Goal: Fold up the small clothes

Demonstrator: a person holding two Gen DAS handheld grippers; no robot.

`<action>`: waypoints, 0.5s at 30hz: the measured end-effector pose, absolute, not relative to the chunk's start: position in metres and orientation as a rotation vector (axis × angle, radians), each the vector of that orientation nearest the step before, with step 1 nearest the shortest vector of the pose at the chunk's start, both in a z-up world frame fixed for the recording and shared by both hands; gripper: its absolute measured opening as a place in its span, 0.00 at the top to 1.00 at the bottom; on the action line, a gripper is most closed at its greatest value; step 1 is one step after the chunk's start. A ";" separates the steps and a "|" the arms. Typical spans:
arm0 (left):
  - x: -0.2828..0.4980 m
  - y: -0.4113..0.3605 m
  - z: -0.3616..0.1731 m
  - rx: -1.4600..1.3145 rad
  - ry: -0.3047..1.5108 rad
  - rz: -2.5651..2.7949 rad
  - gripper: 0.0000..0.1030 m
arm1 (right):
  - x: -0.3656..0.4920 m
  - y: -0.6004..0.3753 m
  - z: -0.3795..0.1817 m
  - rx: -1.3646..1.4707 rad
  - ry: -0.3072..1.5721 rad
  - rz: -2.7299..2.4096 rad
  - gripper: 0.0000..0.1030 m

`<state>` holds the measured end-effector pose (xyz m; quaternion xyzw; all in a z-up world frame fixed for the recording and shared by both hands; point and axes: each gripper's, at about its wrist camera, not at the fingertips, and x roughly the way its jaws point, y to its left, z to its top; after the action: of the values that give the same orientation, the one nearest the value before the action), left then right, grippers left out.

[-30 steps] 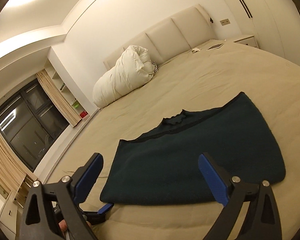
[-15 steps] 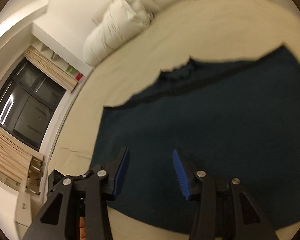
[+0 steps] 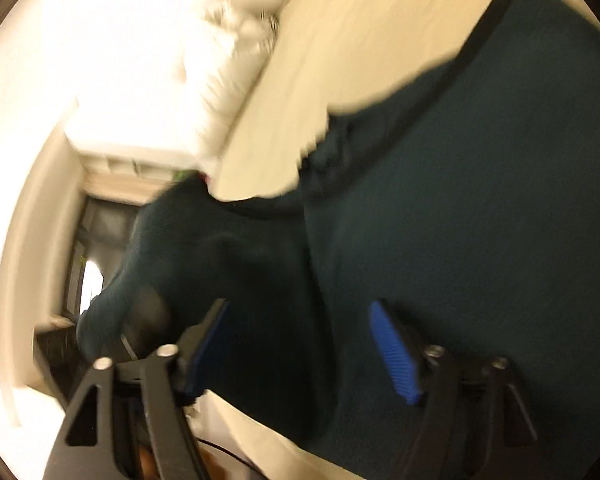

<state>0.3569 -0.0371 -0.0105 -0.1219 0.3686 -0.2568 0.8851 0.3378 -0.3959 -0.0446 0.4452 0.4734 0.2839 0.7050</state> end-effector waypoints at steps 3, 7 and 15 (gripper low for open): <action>0.349 -0.100 -0.040 -0.050 0.780 -0.584 0.86 | 0.352 -0.431 -0.050 1.068 1.064 0.572 0.23; 0.339 -0.113 -0.078 -0.012 0.800 -0.581 0.86 | 0.361 -0.458 -0.070 1.162 1.093 0.640 0.26; 0.321 -0.122 -0.082 0.130 0.730 -0.579 0.86 | 0.372 -0.445 -0.060 1.163 1.094 0.676 0.24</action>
<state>0.3208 -0.1225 -0.0825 0.0626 0.3518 -0.2789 0.8914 0.3724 -0.4447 -0.0601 0.5113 0.4811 0.2971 0.6472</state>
